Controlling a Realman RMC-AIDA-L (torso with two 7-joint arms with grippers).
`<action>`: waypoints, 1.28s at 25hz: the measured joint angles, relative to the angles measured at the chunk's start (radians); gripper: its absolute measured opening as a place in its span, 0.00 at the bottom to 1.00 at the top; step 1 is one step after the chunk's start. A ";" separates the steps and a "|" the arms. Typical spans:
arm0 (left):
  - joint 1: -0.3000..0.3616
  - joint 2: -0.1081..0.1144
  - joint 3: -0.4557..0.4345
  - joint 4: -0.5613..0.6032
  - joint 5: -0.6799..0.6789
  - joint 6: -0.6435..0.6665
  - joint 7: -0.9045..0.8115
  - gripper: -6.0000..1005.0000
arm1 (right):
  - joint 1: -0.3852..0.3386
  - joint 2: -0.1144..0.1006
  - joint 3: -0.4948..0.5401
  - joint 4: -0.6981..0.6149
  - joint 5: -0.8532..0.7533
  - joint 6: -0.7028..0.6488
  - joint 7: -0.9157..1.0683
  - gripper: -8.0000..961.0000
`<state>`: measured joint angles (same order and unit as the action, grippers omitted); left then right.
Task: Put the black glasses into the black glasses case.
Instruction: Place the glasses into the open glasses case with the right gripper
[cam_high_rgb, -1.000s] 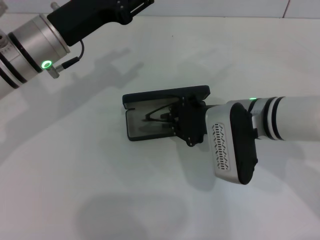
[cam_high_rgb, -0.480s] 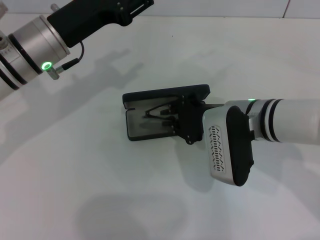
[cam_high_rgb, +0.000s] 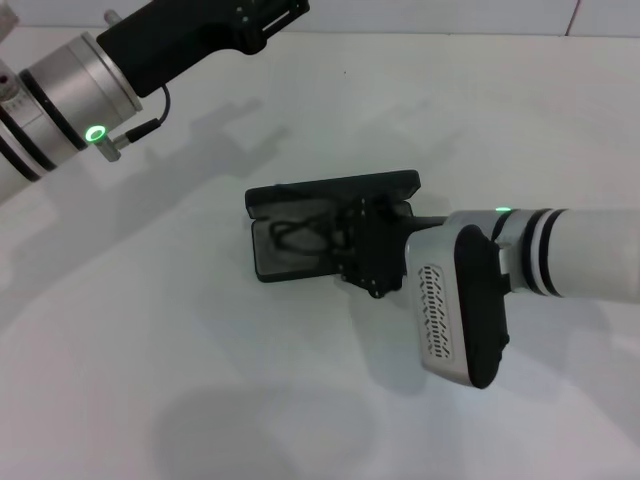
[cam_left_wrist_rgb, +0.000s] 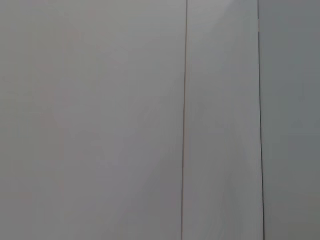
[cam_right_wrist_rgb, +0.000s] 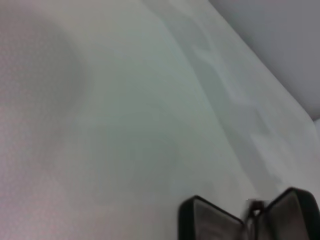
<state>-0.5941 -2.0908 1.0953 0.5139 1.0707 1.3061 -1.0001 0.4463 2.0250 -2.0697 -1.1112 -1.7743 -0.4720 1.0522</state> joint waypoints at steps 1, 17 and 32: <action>0.001 0.000 0.000 0.000 0.000 0.000 0.000 0.63 | -0.009 -0.001 0.003 -0.011 0.000 -0.015 0.000 0.35; 0.015 0.000 0.000 -0.002 0.000 0.007 -0.006 0.64 | -0.116 -0.005 0.183 -0.124 0.020 -0.289 -0.001 0.36; 0.016 -0.002 0.017 -0.002 0.000 0.009 -0.002 0.64 | -0.009 0.003 0.208 -0.005 0.091 -0.238 0.027 0.38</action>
<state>-0.5782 -2.0928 1.1122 0.5123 1.0707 1.3155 -1.0025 0.4373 2.0281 -1.8614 -1.1157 -1.6832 -0.7099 1.0790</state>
